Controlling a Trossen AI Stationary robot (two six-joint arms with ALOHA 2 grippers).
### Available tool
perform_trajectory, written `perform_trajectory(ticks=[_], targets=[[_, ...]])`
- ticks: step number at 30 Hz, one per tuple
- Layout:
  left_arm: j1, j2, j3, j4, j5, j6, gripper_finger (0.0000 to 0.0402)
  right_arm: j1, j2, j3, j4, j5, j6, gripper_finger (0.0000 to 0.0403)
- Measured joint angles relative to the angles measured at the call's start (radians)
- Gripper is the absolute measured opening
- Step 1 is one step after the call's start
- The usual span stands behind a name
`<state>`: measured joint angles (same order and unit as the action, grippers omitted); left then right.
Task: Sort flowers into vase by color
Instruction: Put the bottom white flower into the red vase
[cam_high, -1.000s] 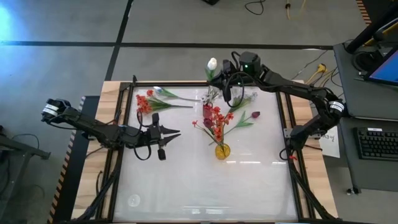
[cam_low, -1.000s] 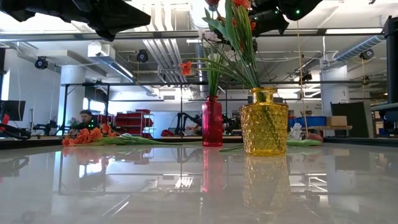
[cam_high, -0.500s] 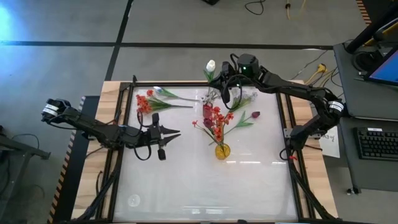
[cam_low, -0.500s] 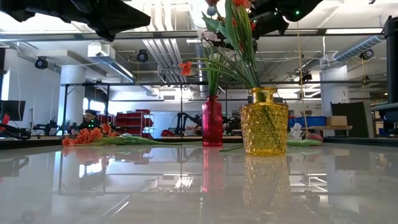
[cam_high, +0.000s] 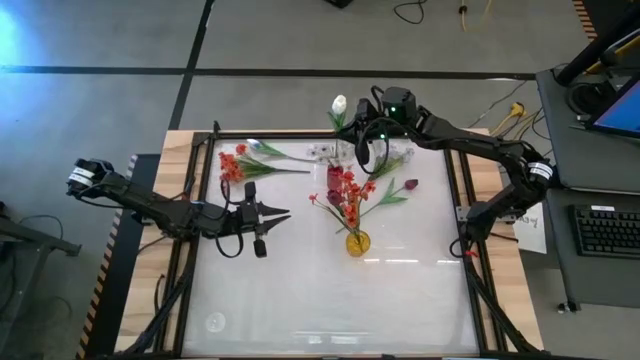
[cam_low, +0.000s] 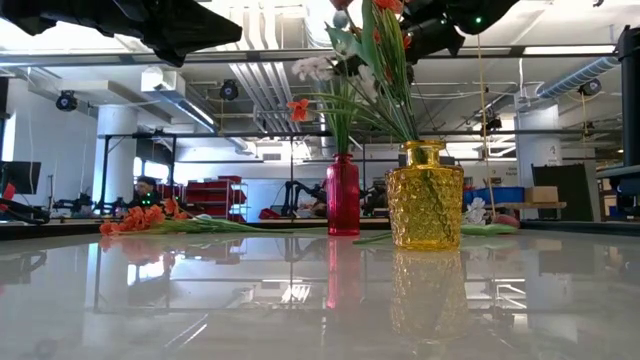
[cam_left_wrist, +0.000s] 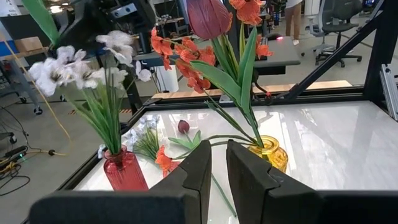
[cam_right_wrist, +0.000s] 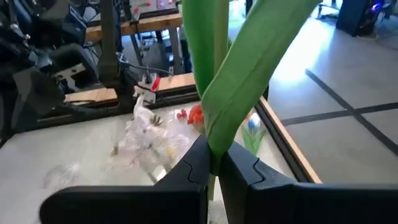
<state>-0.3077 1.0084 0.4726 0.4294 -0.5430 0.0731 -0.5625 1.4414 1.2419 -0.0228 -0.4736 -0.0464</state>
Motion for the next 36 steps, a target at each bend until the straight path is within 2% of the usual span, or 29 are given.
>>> perform_trajectory(ticks=[10, 31, 36], targets=[[0.000, 0.000, 0.000, -0.003, 0.000, 0.000, 0.0037, 0.004, 0.002, -0.011, -0.024, 0.005, -0.018, 0.0013], [0.000, 0.000, 0.000, -0.028, 0.000, -0.004, 0.0037, 0.006, 0.112, -0.011, -0.024, 0.002, -0.055, 0.0013], [0.000, 0.000, 0.000, -0.028, 0.000, -0.004, 0.0037, 0.006, 0.101, -0.011, -0.022, -0.032, -0.033, 0.0046]])
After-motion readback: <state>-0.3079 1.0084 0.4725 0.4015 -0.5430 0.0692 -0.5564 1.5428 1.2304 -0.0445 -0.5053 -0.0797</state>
